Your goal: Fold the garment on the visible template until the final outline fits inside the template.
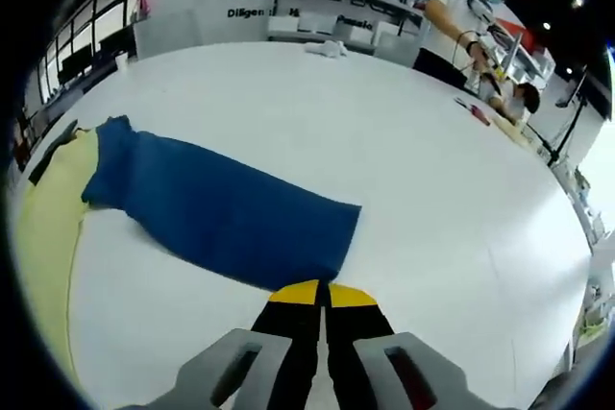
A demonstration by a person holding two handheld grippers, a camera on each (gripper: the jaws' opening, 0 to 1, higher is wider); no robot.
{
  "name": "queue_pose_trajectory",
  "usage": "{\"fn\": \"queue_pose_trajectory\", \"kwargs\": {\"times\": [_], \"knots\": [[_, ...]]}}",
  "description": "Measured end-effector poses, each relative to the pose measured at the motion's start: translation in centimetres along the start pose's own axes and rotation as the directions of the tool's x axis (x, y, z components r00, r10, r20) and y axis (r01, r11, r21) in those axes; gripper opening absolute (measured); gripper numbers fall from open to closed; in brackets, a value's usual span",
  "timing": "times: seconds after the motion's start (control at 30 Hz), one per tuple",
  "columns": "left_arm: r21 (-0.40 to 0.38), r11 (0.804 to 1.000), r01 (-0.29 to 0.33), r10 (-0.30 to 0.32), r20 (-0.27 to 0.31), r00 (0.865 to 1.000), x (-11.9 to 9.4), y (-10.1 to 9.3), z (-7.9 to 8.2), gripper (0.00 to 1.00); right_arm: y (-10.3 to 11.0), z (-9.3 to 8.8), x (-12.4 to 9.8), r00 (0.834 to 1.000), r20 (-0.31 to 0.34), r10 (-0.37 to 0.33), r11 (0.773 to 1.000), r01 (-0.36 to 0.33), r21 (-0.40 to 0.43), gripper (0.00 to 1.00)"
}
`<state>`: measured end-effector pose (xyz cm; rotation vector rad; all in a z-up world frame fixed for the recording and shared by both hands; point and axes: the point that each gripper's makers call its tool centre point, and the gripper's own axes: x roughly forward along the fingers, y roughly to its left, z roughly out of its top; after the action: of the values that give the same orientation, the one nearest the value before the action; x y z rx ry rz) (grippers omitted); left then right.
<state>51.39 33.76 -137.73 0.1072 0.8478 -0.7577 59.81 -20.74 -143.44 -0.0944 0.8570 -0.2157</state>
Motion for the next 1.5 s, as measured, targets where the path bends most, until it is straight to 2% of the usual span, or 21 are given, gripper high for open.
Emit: {"fn": "queue_pose_trajectory", "kwargs": {"times": [0.23,0.33,0.47,0.53,0.6,0.93,1.03,1.17,1.27,1.33,1.5], "knots": [[0.009,1.0,0.005,-0.005,0.002,1.0,-0.2,-0.3,0.0,0.33,-0.7,-1.6,-1.3,0.998,-0.008,-0.059,0.998,0.059,0.021,0.0],[0.012,1.0,0.008,-0.008,0.004,1.0,-0.4,-0.5,0.0,0.32,-0.7,-2.1,-1.5,0.999,-0.012,-0.053,0.998,0.053,0.022,0.0],[0.015,1.0,0.009,-0.009,0.006,1.0,-0.5,-0.6,0.0,0.32,-0.8,-1.8,-1.5,0.999,-0.005,-0.045,0.999,0.045,0.014,0.0],[0.018,1.0,0.01,-0.01,0.007,1.0,-0.6,-0.7,0.0,0.32,-0.6,-1.5,-1.2,1.0,0.001,-0.017,1.0,0.017,0.021,0.0],[0.019,1.0,0.01,-0.01,0.005,1.0,-0.6,-0.8,-0.1,0.32,-0.8,-1.2,-1.1,1.0,-0.005,-0.022,1.0,0.022,-0.011,0.0],[0.021,1.0,0.011,-0.01,-0.017,1.0,-0.5,-1.0,-0.7,0.32,-1.7,1.0,0.5,1.0,-0.006,-0.024,0.999,0.024,-0.04,0.0],[0.02,1.0,0.009,-0.009,-0.02,1.0,-0.4,-0.9,-0.6,0.32,-2.2,1.1,0.7,0.999,-0.016,-0.034,0.999,0.034,-0.024,0.0],[0.017,1.0,0.014,-0.014,-0.019,1.0,0.1,-1.1,-0.3,0.32,-2.5,0.1,0.6,0.997,-0.055,-0.058,0.998,0.057,-0.015,0.0],[0.022,1.0,0.021,-0.021,-0.017,1.0,0.4,-1.3,0.1,0.32,-2.3,-0.5,0.6,0.997,-0.05,-0.051,0.999,0.051,-0.013,0.0],[0.024,0.999,0.024,-0.024,-0.015,1.0,0.4,-1.3,0.2,0.32,-2.2,-0.3,0.6,0.999,-0.029,-0.041,0.999,0.041,-0.023,0.0],[0.027,0.999,0.025,-0.024,-0.019,1.0,0.3,-1.1,0.1,0.32,-2.7,0.3,1.0,0.999,-0.028,-0.034,0.999,0.033,-0.037,0.0]]}}
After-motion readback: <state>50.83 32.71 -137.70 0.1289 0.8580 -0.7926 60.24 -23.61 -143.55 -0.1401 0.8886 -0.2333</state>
